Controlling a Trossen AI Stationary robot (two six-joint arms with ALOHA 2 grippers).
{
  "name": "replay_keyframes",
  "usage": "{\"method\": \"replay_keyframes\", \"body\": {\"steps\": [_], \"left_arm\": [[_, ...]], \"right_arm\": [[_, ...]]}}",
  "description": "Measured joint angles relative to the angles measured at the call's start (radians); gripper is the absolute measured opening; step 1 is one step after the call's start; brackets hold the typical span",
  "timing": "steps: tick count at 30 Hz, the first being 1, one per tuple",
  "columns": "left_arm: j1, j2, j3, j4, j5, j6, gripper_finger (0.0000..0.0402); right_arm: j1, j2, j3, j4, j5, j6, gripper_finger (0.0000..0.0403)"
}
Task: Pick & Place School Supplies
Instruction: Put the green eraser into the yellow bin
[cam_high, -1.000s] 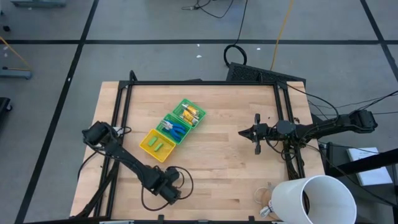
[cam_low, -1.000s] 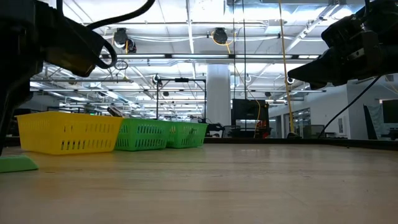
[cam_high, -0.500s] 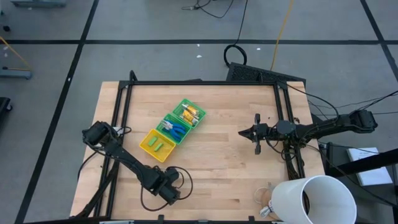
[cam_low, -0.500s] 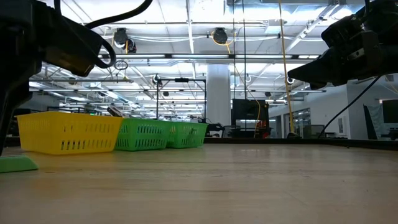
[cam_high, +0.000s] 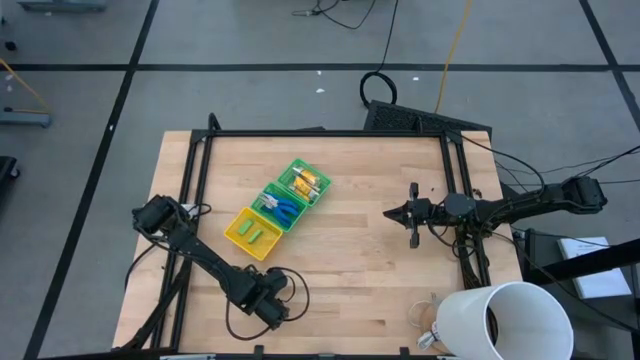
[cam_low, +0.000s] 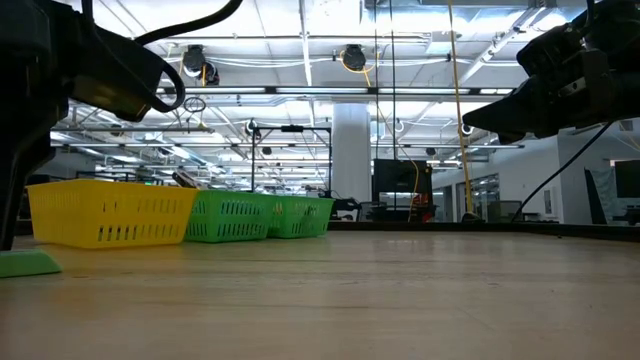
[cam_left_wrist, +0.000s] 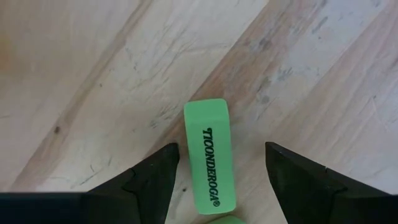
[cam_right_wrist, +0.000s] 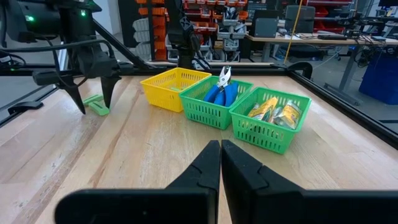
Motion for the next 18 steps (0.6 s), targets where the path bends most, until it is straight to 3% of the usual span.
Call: {"method": "replay_keyframes", "body": {"steps": [5,18], "left_arm": [[0.001,0.0,-0.001,-0.006,0.0,0.001,0.0235],[0.003,0.002,-0.003,0.009,0.002,0.004,0.011]], "right_arm": [[0.0,0.0,0.0,0.0,0.0,0.0,0.0009],[0.0,0.0,0.0,0.0,0.0,0.0,0.0009]]}}
